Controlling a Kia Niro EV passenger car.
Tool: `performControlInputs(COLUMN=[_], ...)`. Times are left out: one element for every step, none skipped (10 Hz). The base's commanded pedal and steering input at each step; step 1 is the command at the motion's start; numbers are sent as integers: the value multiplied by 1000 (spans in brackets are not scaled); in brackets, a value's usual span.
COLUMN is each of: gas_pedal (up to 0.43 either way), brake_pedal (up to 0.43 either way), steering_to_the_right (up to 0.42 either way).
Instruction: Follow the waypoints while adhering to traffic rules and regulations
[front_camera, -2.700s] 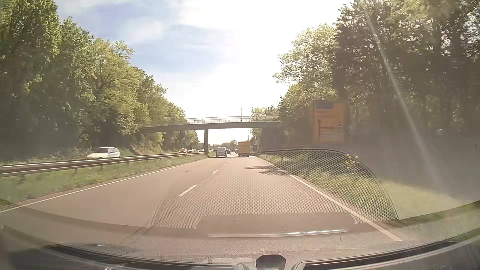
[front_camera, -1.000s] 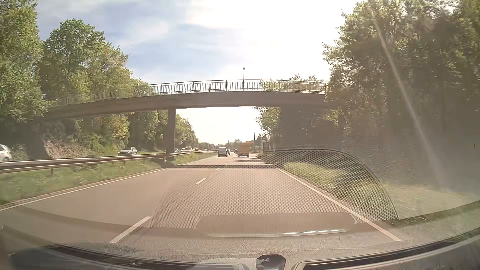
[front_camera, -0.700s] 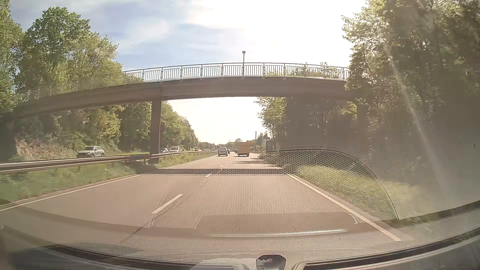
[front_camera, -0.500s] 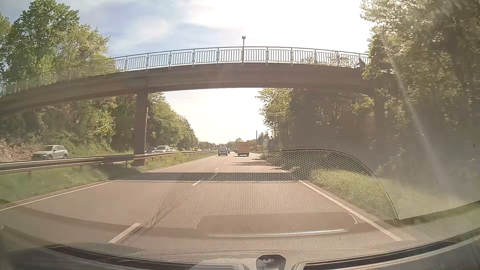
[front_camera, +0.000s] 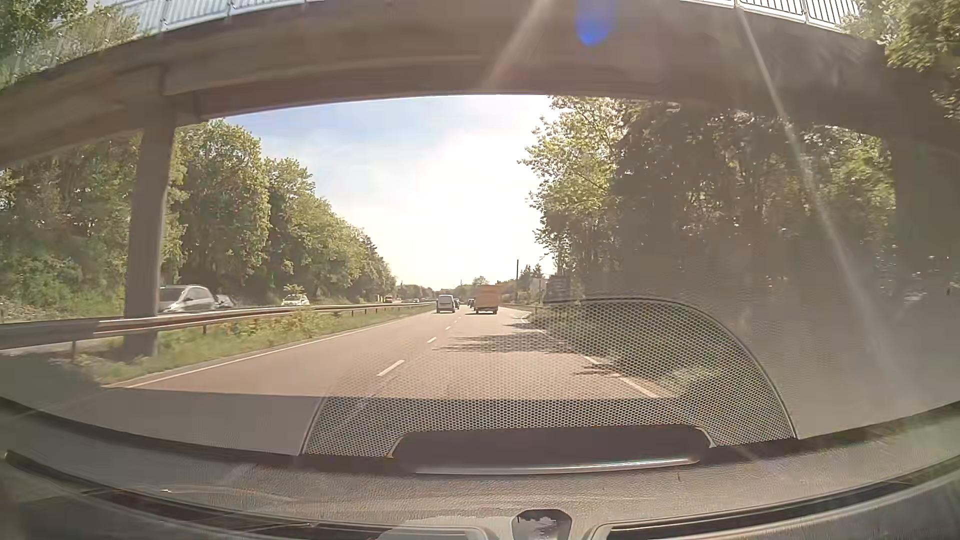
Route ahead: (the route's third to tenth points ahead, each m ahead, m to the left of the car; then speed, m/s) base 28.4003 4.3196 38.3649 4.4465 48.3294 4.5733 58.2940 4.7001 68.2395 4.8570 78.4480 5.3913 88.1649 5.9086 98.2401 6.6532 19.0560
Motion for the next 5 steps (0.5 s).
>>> performControlInputs(gas_pedal=[67, 67, 67, 67, 67], brake_pedal=[0, 0, 0, 0, 0], steering_to_the_right=[0, 0, 1, 2, 3])
